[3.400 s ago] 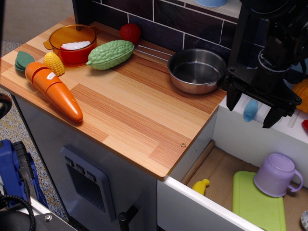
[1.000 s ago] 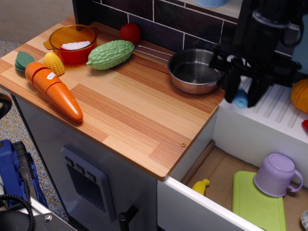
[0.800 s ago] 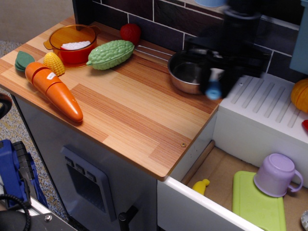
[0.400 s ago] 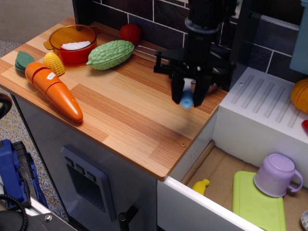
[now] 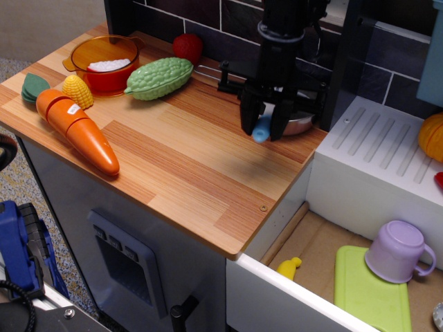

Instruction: Put spatula in pan

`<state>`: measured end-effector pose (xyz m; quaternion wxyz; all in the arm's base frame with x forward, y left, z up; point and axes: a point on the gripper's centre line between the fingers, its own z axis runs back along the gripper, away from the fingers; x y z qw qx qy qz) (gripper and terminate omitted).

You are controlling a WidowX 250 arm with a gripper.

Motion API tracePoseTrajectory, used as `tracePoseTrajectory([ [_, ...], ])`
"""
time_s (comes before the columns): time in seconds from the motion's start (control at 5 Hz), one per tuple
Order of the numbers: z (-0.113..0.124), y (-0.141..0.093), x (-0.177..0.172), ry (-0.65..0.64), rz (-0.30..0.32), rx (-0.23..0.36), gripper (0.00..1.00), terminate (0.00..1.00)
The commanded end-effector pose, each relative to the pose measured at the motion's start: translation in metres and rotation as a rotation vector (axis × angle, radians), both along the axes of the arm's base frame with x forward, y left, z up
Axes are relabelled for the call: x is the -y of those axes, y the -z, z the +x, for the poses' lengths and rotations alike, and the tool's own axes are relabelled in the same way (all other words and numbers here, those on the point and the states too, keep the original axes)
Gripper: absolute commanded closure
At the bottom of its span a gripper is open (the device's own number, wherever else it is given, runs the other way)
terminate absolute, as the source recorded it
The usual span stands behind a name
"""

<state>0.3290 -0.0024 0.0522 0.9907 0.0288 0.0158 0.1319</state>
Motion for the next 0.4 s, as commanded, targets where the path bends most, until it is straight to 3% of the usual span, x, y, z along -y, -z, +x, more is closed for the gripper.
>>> tracePoseTrajectory([
  [0.0, 0.0343, -0.0197, -0.0126, 0.070, -0.035, 0.002, 1.00, 0.00],
  [0.2, 0.0429, -0.0213, -0.0179, 0.123, -0.072, 0.004, 0.00, 1.00],
])
